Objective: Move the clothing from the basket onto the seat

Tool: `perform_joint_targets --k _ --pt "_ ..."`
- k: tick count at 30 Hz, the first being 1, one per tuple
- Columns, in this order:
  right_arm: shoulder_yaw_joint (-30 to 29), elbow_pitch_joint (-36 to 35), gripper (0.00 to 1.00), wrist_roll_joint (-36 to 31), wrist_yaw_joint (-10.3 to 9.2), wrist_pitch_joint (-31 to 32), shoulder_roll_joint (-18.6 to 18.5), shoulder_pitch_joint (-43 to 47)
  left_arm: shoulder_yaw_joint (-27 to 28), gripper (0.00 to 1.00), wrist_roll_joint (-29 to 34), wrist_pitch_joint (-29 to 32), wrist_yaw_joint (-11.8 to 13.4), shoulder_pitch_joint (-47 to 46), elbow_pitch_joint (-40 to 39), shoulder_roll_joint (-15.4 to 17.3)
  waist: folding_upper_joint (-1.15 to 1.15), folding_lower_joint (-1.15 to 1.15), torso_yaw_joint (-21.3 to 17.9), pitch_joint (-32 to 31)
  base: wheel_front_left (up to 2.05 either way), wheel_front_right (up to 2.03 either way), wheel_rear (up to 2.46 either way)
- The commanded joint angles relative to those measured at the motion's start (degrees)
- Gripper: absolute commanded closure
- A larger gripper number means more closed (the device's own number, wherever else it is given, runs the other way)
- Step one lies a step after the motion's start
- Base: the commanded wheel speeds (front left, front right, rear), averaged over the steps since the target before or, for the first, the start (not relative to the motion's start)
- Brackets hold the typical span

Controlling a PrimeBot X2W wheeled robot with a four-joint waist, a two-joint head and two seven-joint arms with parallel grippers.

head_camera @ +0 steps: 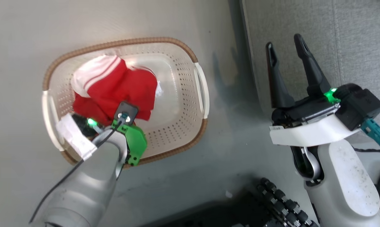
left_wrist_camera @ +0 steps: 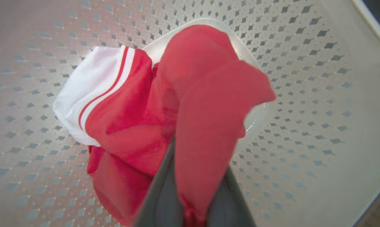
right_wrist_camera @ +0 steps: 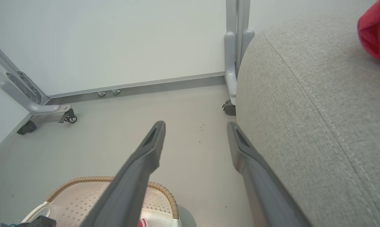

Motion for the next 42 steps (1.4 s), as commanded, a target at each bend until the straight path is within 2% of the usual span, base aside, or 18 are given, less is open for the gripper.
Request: perform_joint_targets --k 1,9,14,26,31,42 --pt "-0.39 0.2 0.0 -0.36 -0.02 -0.16 -0.47 1.32 0.56 1.0 -0.83 -0.63 0.26 1.31 -0.53 -0.27 0.0 0.0 2.92 -5.8 0.0 0.0 0.0" --pt "-1.87 1.43 0.0 -1.25 -0.02 1.2 -1.16 6.47 3.05 1.0 -6.09 -1.97 -0.56 8.48 -6.31 -0.95 0.0 0.0 6.61 -17.02 0.0 0.0 0.0" --pt "-2.73 1.31 0.0 -0.93 -0.02 3.53 -1.21 10.14 5.13 1.0 -8.3 -1.96 0.45 13.61 -13.79 -0.92 0.0 0.0 8.51 -23.41 0.0 0.0 0.0" --pt "-4.8 -1.64 0.0 -2.01 -0.01 7.91 -0.45 17.19 14.37 1.0 -3.62 -2.0 0.81 22.71 -33.22 0.2 0.0 0.0 12.07 -33.38 0.0 0.0 0.0" --pt "-5.3 -2.78 0.0 -2.49 -0.01 9.38 -0.25 18.83 19.07 1.0 -0.39 -1.99 -0.26 25.0 -42.65 0.32 0.0 0.0 13.3 -35.76 0.0 0.0 0.0" --pt "-5.88 -4.65 0.0 -3.01 -0.02 11.75 -0.1 21.15 26.61 1.0 3.88 -2.0 -4.28 28.39 -59.86 -0.26 0.0 0.0 14.47 -40.0 0.0 0.0 0.0"
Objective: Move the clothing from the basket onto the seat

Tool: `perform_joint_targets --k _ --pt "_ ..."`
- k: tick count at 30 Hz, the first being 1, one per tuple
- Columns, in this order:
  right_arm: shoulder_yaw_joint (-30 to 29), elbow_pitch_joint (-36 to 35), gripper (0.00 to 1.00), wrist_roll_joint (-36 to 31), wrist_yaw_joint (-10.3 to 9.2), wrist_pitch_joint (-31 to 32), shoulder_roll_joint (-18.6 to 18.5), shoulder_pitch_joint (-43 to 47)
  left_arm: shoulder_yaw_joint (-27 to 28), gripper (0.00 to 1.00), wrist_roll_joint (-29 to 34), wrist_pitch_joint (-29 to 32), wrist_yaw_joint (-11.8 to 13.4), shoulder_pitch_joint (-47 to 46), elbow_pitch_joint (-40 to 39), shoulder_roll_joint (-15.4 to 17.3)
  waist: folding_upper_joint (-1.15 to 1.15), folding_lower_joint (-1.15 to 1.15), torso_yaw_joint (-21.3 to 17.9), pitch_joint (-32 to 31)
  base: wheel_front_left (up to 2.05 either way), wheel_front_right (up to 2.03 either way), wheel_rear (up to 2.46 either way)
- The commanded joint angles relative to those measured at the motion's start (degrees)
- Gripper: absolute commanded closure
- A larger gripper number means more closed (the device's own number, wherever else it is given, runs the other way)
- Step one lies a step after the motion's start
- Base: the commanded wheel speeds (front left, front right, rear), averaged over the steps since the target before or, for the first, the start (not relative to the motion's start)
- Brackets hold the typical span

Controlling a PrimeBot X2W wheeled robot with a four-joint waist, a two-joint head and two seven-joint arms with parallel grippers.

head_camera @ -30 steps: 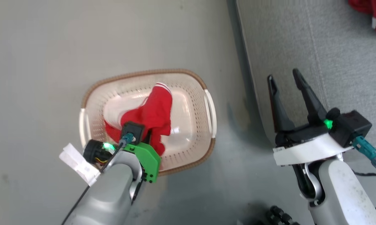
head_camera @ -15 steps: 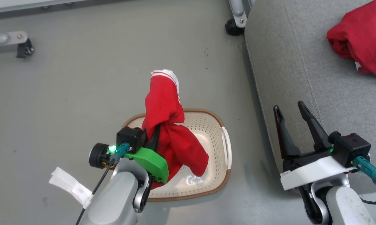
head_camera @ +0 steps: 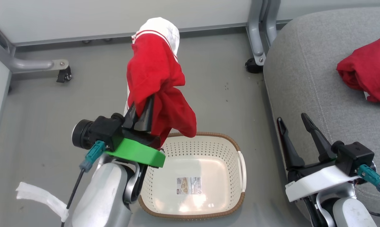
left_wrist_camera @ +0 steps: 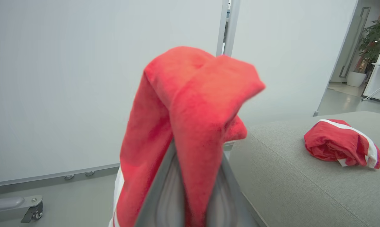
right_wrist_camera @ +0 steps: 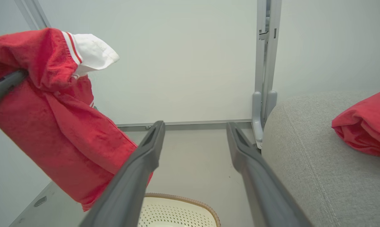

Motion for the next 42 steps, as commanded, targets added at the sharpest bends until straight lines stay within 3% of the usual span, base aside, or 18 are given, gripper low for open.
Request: perform_joint_targets --k 1,14,26,42 --pt "-0.25 -0.31 0.0 -0.32 0.0 0.36 -0.13 0.86 0.71 1.0 0.33 -0.2 -0.68 1.42 -1.79 -0.1 0.0 0.01 0.75 -1.8 0.0 0.0 0.0" --pt "0.23 -1.58 0.0 -0.84 0.0 2.45 0.17 4.71 1.11 1.0 1.65 -0.14 -2.66 9.19 -13.26 -0.37 0.0 0.01 0.1 -6.97 0.0 0.0 0.0" --pt "1.05 -2.66 0.0 -0.75 0.0 3.8 0.82 7.91 -0.08 1.0 1.39 -0.13 -2.33 15.08 -15.3 -0.04 0.0 0.01 -0.41 -9.78 0.0 0.0 0.0" --pt "1.8 -2.35 0.0 -0.32 0.0 3.55 1.2 7.55 -1.17 1.0 0.85 0.53 -2.0 15.53 -16.36 0.72 0.0 0.01 -0.2 -9.95 0.0 0.0 0.0"
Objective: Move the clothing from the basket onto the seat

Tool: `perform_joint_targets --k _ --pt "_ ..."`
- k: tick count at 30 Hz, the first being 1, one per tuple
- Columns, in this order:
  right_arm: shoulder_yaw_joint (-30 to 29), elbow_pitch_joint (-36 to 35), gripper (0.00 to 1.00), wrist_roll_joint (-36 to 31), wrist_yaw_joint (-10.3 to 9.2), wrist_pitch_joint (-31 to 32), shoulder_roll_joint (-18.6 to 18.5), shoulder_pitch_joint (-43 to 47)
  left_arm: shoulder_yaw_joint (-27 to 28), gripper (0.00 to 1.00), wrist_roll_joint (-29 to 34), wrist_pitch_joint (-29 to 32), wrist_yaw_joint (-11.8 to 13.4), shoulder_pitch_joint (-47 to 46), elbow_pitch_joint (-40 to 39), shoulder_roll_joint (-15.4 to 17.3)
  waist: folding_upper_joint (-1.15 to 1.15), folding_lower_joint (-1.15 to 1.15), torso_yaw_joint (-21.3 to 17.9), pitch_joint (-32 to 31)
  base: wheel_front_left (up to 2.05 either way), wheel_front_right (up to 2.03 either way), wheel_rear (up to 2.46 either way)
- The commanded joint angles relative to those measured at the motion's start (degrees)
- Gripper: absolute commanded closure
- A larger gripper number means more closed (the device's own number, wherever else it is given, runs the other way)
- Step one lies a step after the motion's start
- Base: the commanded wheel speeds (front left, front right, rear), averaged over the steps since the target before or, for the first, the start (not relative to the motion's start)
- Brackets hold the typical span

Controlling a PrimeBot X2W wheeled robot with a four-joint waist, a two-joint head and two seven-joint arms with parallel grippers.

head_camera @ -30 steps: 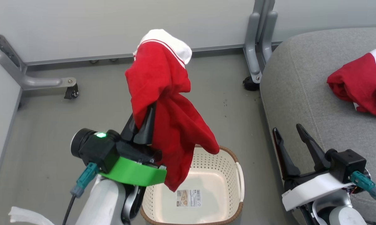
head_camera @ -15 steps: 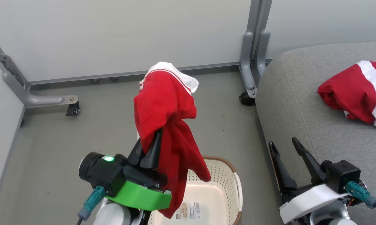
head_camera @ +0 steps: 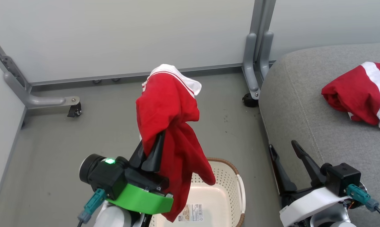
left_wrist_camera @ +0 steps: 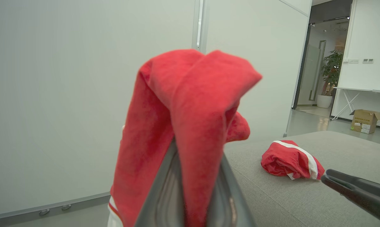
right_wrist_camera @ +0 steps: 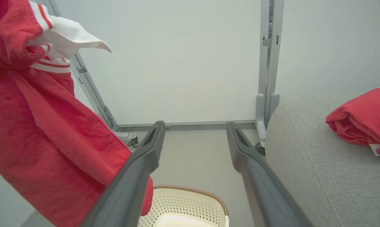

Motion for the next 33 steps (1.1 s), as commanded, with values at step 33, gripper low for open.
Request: perform_joint_targets --k 33 --pt "44.38 15.4 0.0 21.22 0.0 -5.89 -13.52 -36.31 -6.09 1.0 0.15 -0.3 -0.98 -5.46 -1.88 -0.23 0.0 0.0 4.32 4.79 0.0 0.0 0.0"
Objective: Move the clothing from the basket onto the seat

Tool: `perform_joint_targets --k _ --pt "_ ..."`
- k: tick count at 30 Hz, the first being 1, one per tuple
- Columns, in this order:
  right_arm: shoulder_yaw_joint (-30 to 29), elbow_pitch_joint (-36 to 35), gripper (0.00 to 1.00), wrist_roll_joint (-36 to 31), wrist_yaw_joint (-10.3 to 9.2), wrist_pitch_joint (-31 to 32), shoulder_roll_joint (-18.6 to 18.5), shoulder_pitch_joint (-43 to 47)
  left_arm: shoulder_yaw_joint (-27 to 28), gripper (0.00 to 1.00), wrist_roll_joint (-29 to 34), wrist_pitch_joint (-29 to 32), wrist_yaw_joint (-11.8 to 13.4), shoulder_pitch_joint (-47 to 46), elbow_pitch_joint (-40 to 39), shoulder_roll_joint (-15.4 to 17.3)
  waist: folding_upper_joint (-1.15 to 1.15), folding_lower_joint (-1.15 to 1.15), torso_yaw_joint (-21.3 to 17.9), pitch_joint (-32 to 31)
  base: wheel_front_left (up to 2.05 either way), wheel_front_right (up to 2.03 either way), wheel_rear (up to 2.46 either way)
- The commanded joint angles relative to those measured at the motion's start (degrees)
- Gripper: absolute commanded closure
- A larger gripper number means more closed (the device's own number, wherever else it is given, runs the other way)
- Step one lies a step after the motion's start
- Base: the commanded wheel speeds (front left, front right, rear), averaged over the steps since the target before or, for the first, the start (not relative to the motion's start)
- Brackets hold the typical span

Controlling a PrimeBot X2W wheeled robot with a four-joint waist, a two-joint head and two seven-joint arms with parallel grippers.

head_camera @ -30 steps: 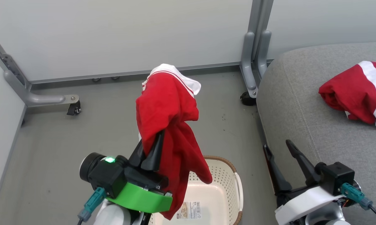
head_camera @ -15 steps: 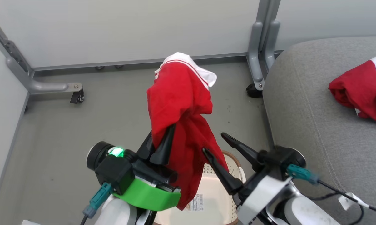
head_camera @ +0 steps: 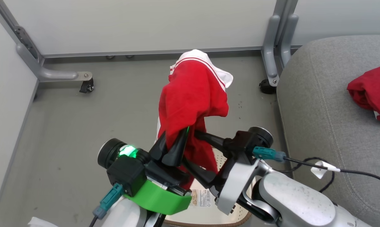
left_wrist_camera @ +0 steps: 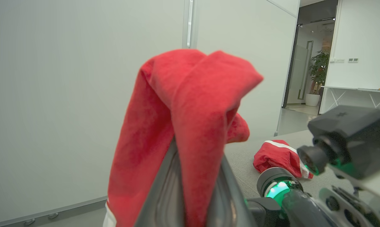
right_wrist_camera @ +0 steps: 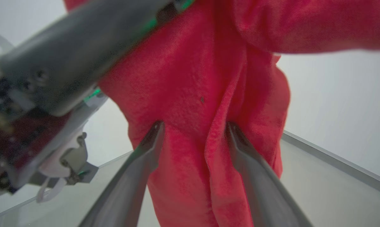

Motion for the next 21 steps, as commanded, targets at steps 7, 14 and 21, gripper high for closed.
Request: perform_joint_targets --k 7,14,21 --pt "7.38 4.25 0.0 4.94 0.0 -2.72 -0.62 -7.25 -1.1 1.0 -0.43 -0.4 -0.44 -1.28 0.02 -0.21 0.0 0.0 0.44 0.13 0.0 0.0 0.0" --pt "12.03 6.99 1.0 8.65 0.0 -5.55 -0.62 -11.6 -1.69 1.0 -0.76 -0.43 -0.49 -1.43 0.15 0.0 0.0 0.0 0.58 0.21 0.0 0.0 0.0" --pt "15.13 8.52 1.0 11.08 0.0 -7.36 -0.89 -13.52 -1.55 1.0 -0.96 -0.54 -0.06 -1.27 0.25 0.26 0.0 0.0 0.41 0.12 0.0 0.0 0.0"
